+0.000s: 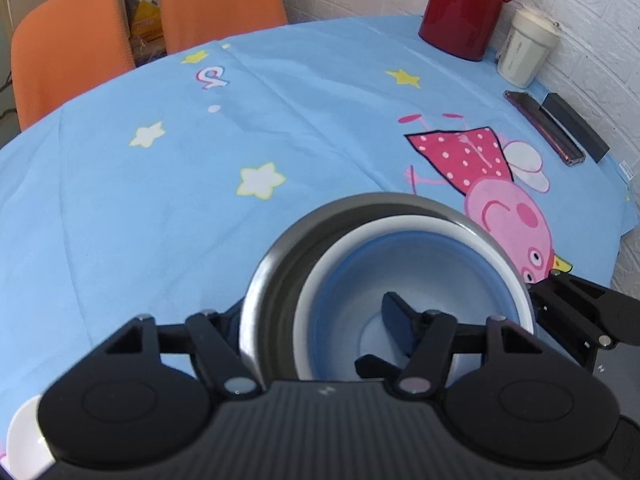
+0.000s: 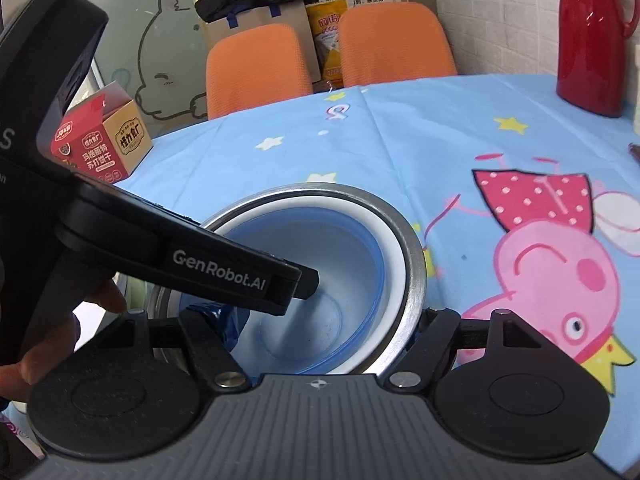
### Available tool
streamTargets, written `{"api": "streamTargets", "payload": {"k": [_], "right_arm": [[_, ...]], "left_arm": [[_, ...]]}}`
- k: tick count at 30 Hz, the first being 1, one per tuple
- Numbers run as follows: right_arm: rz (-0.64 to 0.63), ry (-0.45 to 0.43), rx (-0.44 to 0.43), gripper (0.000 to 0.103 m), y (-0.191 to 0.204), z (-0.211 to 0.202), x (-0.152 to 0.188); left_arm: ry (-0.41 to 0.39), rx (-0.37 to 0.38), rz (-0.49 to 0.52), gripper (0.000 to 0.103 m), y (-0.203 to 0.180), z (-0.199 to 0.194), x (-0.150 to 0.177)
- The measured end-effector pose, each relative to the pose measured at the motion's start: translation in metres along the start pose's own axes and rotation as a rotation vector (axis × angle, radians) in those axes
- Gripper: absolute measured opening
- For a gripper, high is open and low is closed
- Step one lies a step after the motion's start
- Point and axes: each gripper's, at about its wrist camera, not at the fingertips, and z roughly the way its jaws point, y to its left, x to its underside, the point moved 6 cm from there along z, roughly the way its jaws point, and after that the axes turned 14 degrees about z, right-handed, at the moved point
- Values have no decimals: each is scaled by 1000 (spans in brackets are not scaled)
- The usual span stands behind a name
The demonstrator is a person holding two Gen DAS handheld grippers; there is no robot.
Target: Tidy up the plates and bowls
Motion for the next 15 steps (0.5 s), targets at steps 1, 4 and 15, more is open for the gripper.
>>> {"api": "streamTargets", "payload": {"k": [1, 4, 15], "right_arm": [[-6, -16, 8, 61, 0, -4, -4], [-30, -60, 18, 61, 5, -18, -16], [-148, -98, -180, 64, 98, -35, -21]], "left_arm": [[-16, 0, 3, 65, -1, -5, -4], [-61, -4, 6, 65, -2, -24, -16], [-87, -209, -100, 65, 56, -122, 36]]}}
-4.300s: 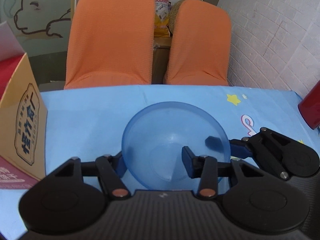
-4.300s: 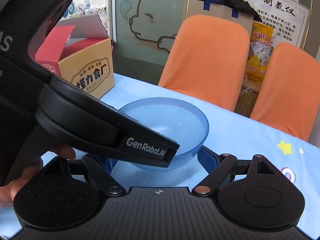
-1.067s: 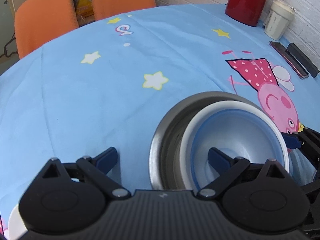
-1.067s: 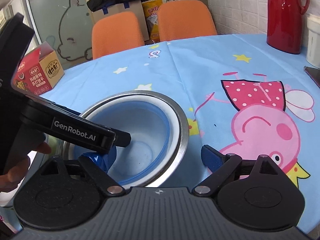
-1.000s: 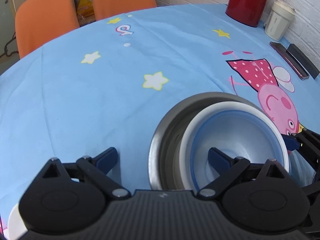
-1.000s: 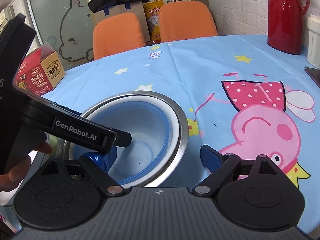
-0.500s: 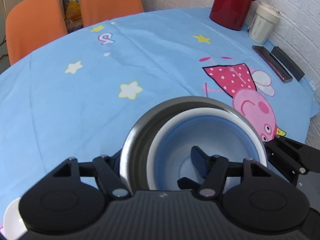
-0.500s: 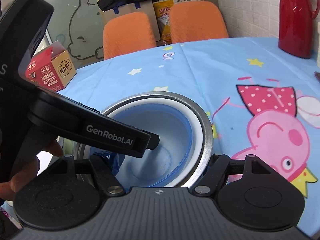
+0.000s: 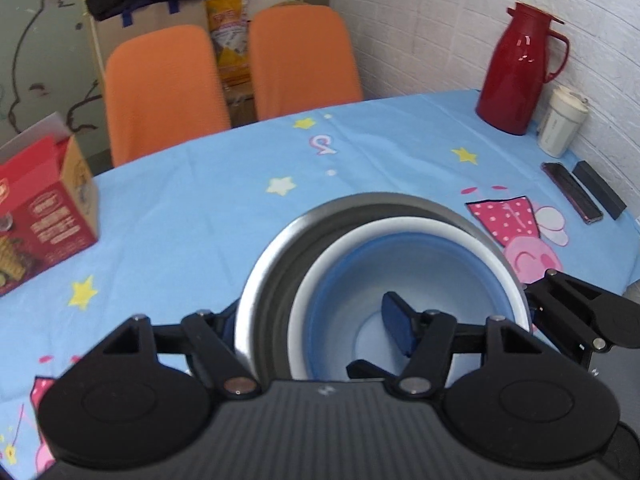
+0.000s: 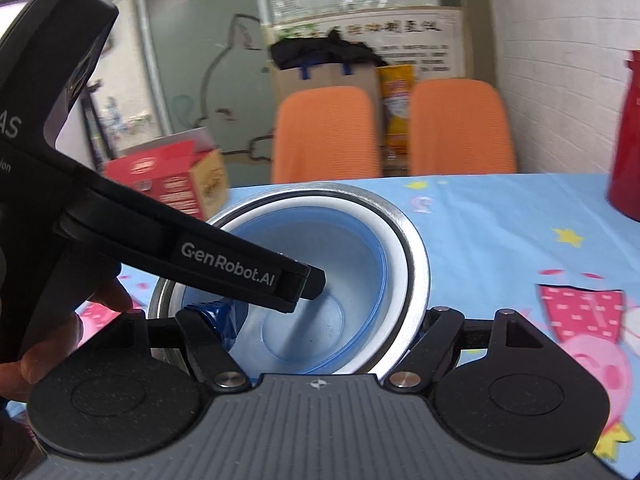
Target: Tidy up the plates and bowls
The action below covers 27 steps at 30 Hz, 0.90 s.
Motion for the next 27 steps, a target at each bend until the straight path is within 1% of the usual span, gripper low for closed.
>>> {"api": "streamTargets", "payload": {"k": [2, 5, 9, 13, 18, 22, 23, 24, 25, 26, 27], "right_arm": [[-14, 38, -51, 64, 21, 8, 11], [-34, 106, -100, 64, 46, 19, 33], [-44, 184, -118, 64, 63, 29, 61], [-51, 214, -101, 65, 68, 31, 77], [-58, 221, -81, 65, 68, 35, 81], [-70, 214, -73, 65, 67, 38, 81], [-76, 212, -74, 65, 66, 39, 81], [-80, 212, -75, 65, 66, 39, 81], [-85, 218, -79, 65, 66, 40, 81], [-97, 233, -86, 65, 67, 41, 83], [-106, 236, -89, 64, 68, 41, 84]], "left_arm": [[29, -25, -43, 65, 16, -6, 24], [65, -43, -98, 65, 33, -10, 61], [99, -26, -151, 65, 44, -5, 94], [97, -12, -162, 65, 46, -1, 106], [84, 5, -174, 65, 49, 6, 110], [61, -1, -163, 66, 49, 8, 106], [59, -2, -163, 68, 49, 8, 105], [55, -3, -162, 76, 49, 8, 104], [46, -2, -162, 82, 49, 7, 103], [36, -12, -168, 90, 50, 5, 103], [15, -23, -170, 92, 52, 2, 101]]}}
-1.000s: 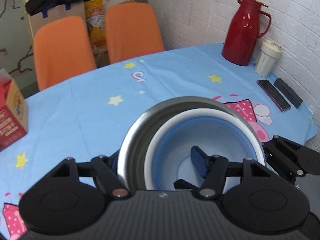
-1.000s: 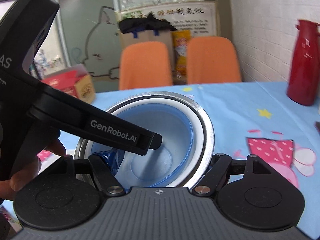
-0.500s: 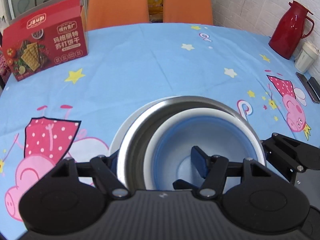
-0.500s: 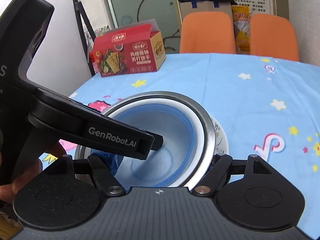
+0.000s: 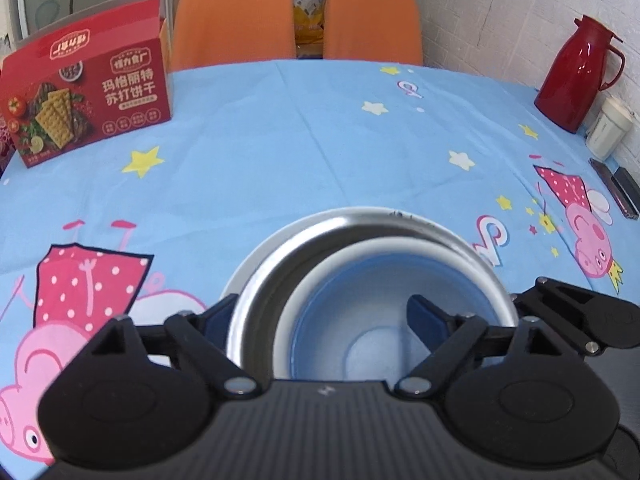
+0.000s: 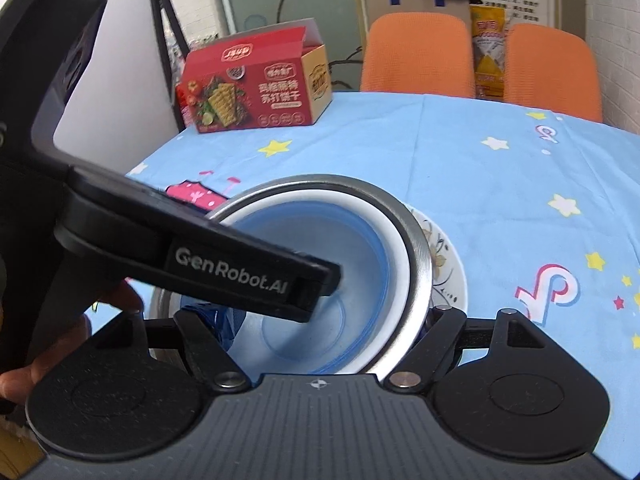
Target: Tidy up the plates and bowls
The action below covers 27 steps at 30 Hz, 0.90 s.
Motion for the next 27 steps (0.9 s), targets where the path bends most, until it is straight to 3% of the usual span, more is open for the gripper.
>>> {"api": "streamTargets", "payload": {"k": [7, 16, 20, 23, 25, 27], "right_arm": [[60, -80, 12, 64, -16, -24, -13], [128, -184, 47, 65, -47, -56, -26], [118, -245, 47, 65, -57, -69, -28], [121, -339, 70, 65, -72, -76, -21], [161, -317, 113, 65, -82, -76, -13], [172, -310, 79, 65, -85, -86, -2]], "left_arm": [[-138, -123, -2, 97, 9, -39, -20], [-239, -201, -81, 101, -3, -67, -29], [-311, -290, -176, 101, -14, -83, -13], [-323, -335, -270, 101, -24, -92, 6], [-315, -354, -258, 101, -36, -100, 20], [-306, -389, -238, 101, -48, -107, 32]]}}
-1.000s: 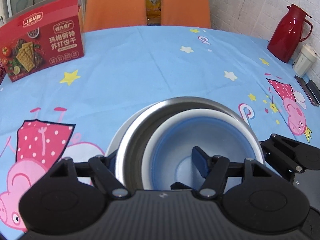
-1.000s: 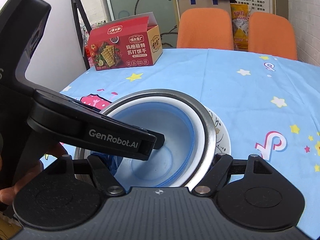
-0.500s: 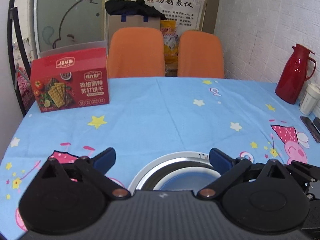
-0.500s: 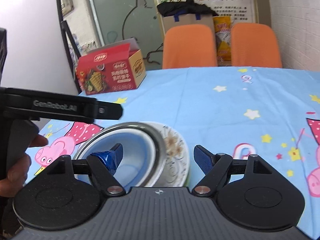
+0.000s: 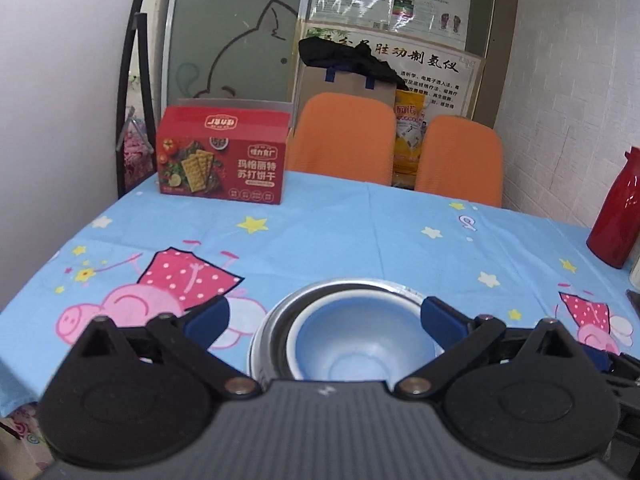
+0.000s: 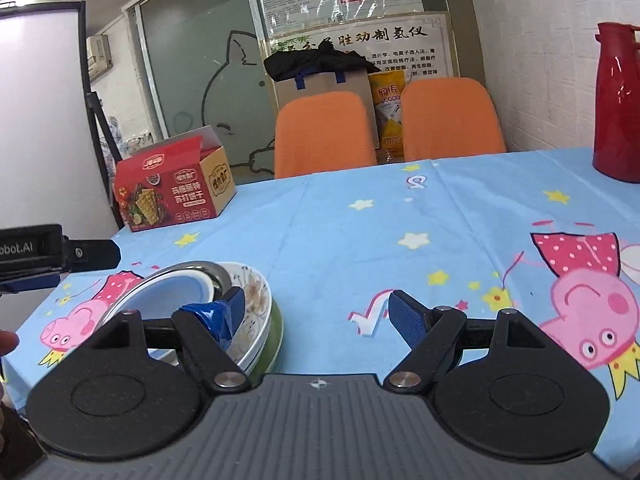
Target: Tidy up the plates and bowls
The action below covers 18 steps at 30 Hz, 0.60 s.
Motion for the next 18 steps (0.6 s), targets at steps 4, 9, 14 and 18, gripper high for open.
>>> {"api": "streamTargets", "payload": {"k": [4, 9, 14, 18], "right_arm": [[58, -37, -13, 66, -11, -28, 15], [73, -32, -14, 66, -18, -51, 43], [83, -48, 12, 67, -28, -71, 64], [106, -66, 27, 67, -40, -88, 76]], "left_arm": [[-10, 17, 26, 101, -14, -24, 22], [13, 40, 87, 101, -40, -37, 57], [47, 57, 120, 101, -57, -44, 89], [60, 62, 139, 101, -64, -53, 107]]}}
